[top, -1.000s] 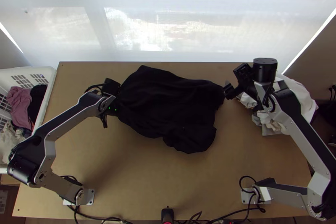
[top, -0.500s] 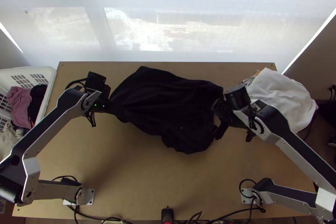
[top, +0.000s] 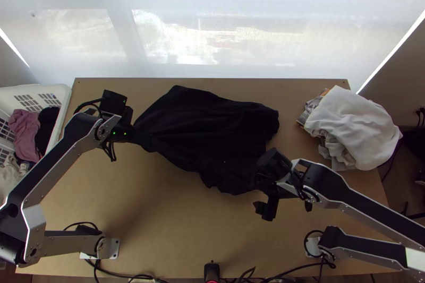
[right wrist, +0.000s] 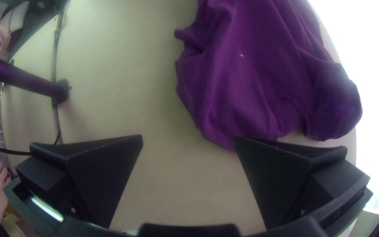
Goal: Fold the t-shirt
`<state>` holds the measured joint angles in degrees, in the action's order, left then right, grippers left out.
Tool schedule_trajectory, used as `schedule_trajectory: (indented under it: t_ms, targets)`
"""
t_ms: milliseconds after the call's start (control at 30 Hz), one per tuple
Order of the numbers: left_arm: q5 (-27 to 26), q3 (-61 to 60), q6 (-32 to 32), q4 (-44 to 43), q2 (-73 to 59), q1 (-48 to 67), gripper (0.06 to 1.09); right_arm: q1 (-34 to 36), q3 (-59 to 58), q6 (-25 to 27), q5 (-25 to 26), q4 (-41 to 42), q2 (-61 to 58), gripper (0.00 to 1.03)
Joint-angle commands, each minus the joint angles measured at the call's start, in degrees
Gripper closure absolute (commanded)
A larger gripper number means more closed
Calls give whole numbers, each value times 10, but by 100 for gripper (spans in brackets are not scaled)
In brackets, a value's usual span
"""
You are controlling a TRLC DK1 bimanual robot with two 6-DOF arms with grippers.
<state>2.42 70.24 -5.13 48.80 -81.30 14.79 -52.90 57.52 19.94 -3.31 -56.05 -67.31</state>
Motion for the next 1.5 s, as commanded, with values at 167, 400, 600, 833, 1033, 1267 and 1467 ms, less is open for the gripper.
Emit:
schedule_trajectory:
  t_ms: [167, 400, 600, 833, 1033, 1267, 1467]
  targets:
    - [1, 3, -6, 10, -1, -2, 105, -55, -47, 20, -2, 115, -99, 10]
    - [1, -1, -1, 17, 7, -7, 105, -15, -65, 20, -1, 190, -143, 10]
    - [0, -4, -1, 15, 2, -7, 105, 21, -72, 21, -1, 236, -168, 46]
    - [1, -4, 2, 17, 4, -7, 105, 40, -81, 22, -1, 260, -167, 99]
    - [0, -14, 5, 20, 24, -8, 105, 46, -90, 19, -1, 242, -104, 100]
    - [-6, -27, 13, 54, 70, -7, 105, 86, -58, 36, -2, 124, -24, 100]
    - [-18, -54, 18, 89, 129, -5, 105, 92, -28, 52, -7, 57, 39, 100]
